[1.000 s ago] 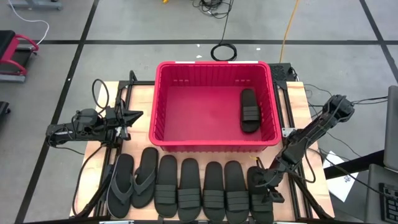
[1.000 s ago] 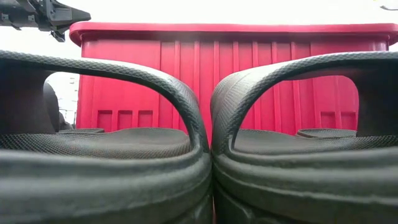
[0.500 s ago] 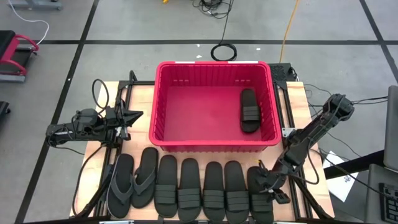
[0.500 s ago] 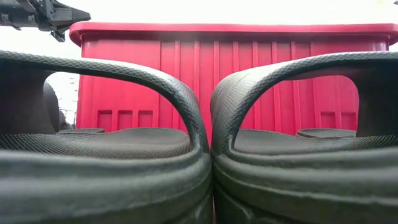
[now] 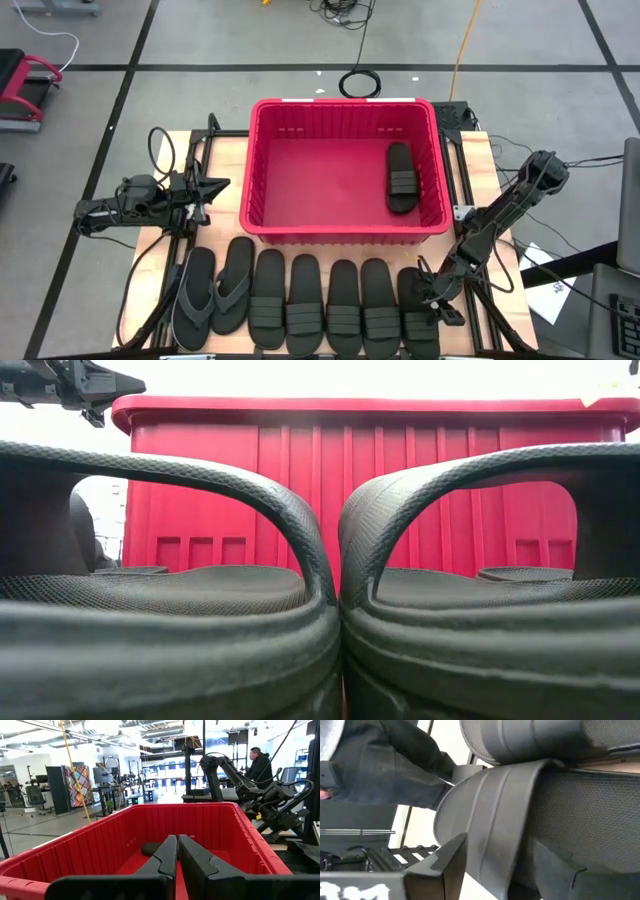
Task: Pick and place slides into bin
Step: Put the black slide into the red container
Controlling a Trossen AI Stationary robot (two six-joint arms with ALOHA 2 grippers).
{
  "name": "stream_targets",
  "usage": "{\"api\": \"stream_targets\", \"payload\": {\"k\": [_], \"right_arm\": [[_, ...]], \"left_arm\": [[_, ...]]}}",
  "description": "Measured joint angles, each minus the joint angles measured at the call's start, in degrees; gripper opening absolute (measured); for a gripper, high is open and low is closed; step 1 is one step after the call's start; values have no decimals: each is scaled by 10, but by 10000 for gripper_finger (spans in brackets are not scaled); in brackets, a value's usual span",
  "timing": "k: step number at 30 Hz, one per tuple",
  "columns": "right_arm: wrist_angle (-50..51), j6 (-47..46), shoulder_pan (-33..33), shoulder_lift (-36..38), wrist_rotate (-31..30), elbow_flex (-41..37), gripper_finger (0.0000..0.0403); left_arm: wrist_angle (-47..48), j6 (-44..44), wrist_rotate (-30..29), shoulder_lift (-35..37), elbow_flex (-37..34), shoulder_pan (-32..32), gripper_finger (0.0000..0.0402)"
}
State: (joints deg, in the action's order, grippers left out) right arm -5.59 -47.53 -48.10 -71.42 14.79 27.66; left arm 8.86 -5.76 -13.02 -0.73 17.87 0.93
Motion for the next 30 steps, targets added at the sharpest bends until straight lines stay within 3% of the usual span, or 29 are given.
{"api": "stream_targets", "payload": {"k": [4,8,10,14,21,26,30], "right_arm": [[-11,2,0,0,2,-1,146],[-44,4,0,-1,2,-1,46],[-52,3,-1,0,6,-1,14],[-70,-14,0,0,8,-1,11],[-171,-29,0,1,86,18,5],[-179,-11,0,0,149,79,3],[-126,30,8,1,173,139,3]], "left_arm": [[0,0,0,0,0,0,26],[0,0,0,0,0,0,26],[0,0,0,0,0,0,26],[0,0,0,0,0,0,26],[0,0,0,0,0,0,26],[0,0,0,0,0,0,26],[0,0,0,0,0,0,26]]}}
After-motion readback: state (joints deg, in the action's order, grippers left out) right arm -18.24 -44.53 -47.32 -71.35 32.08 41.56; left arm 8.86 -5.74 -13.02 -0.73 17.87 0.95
